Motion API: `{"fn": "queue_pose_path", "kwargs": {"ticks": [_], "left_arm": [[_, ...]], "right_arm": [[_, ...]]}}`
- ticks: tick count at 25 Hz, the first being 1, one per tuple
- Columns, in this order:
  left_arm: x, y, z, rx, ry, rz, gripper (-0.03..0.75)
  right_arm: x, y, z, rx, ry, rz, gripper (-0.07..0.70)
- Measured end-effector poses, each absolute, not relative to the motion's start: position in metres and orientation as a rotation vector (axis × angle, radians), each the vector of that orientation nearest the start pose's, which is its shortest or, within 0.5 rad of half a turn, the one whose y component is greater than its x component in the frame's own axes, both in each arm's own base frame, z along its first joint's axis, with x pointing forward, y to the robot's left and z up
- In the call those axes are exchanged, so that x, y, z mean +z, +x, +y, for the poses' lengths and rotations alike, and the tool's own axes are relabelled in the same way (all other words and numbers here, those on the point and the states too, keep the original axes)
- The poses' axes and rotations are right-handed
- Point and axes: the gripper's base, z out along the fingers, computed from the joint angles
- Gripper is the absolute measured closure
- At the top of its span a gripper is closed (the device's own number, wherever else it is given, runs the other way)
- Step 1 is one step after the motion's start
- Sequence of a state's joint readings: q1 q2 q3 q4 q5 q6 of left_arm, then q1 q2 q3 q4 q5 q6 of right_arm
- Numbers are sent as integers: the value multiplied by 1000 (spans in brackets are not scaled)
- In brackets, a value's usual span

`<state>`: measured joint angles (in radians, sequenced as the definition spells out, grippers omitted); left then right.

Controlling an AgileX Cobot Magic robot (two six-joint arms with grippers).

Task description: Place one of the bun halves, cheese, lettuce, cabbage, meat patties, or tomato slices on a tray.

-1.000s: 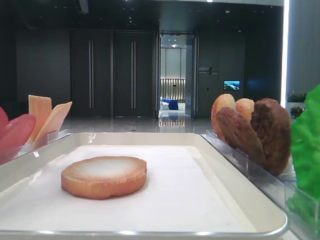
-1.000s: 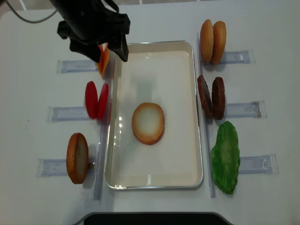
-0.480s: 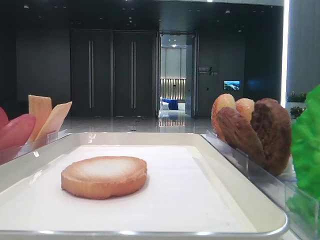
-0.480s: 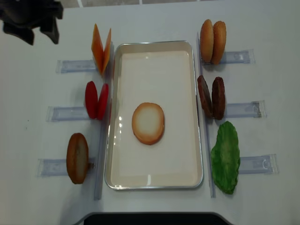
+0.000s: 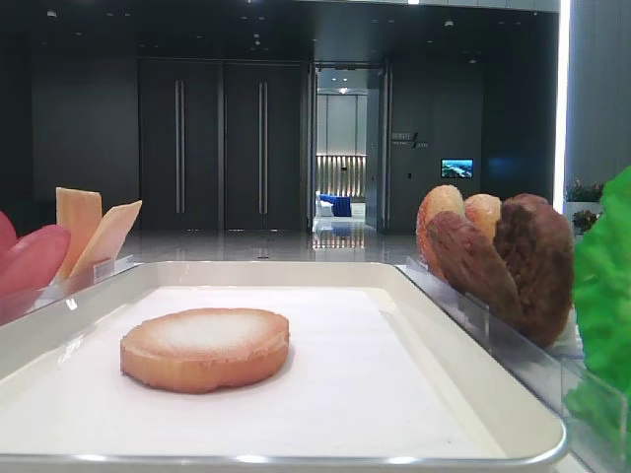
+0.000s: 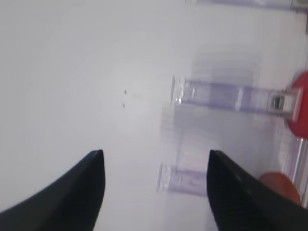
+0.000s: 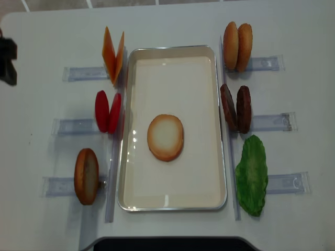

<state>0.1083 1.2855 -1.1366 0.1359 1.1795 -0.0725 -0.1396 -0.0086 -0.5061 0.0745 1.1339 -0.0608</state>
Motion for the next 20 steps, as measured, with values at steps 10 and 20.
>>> {"fn": "queue_pose_path", "kwargs": {"ticks": [10,20], "left_arm": [[260,96,14,75,-232,2725,218],[264,27,3,80,-64,2330,219]], "right_arm": [[273,-9,8,-31,75,2099,160],[273,-9,8,-31,75,2099,160]]}}
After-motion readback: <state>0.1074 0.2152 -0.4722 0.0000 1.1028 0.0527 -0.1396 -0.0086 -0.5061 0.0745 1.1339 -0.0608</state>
